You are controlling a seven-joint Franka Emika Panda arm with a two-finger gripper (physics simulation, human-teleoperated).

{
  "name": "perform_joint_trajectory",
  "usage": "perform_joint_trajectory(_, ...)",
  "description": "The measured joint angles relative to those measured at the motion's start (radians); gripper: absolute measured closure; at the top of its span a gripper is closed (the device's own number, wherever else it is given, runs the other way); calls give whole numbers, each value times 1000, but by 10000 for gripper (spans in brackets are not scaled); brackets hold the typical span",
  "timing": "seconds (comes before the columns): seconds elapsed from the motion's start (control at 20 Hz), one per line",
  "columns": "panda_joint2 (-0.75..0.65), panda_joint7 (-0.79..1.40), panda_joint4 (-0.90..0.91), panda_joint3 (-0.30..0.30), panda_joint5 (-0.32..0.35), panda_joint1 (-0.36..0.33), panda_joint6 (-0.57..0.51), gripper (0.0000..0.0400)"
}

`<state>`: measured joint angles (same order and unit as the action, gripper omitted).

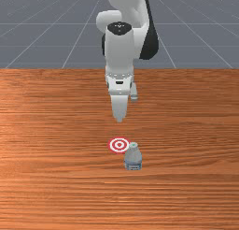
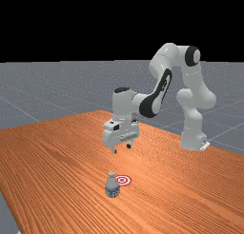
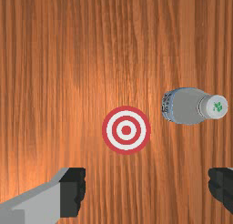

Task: Pick up the bottle and put it on the marker

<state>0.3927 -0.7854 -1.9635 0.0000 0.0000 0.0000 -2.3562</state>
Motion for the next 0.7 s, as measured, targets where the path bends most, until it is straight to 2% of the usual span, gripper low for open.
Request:
perform_joint_trajectory(0.05,0,0,0,0,0,0,0,151)
perform_joint_trajectory(0.1,-3,18,-2,-3,2,2,4,92)
perform_joint_trajectory(0.15,-6,29,-2,-5,4,3,7,56)
perform_joint_trajectory(0.25,-10,39,-3,-7,6,4,9,21)
perform_joint_trajectory(0.3,-109,264,-81,-34,-9,22,103,167)
perform_joint_trajectory(0.35,-214,484,-103,-57,-13,31,184,257)
perform_joint_trajectory(0.4,-285,710,-107,-74,-15,35,233,312)
perform_joint_trajectory(0.45,-325,941,-112,-84,-17,37,263,346)
perform_joint_trajectory(0.55,-346,1353,-102,-96,-8,40,301,380)
perform_joint_trajectory(0.7,-343,1570,-85,-101,3,40,323,395)
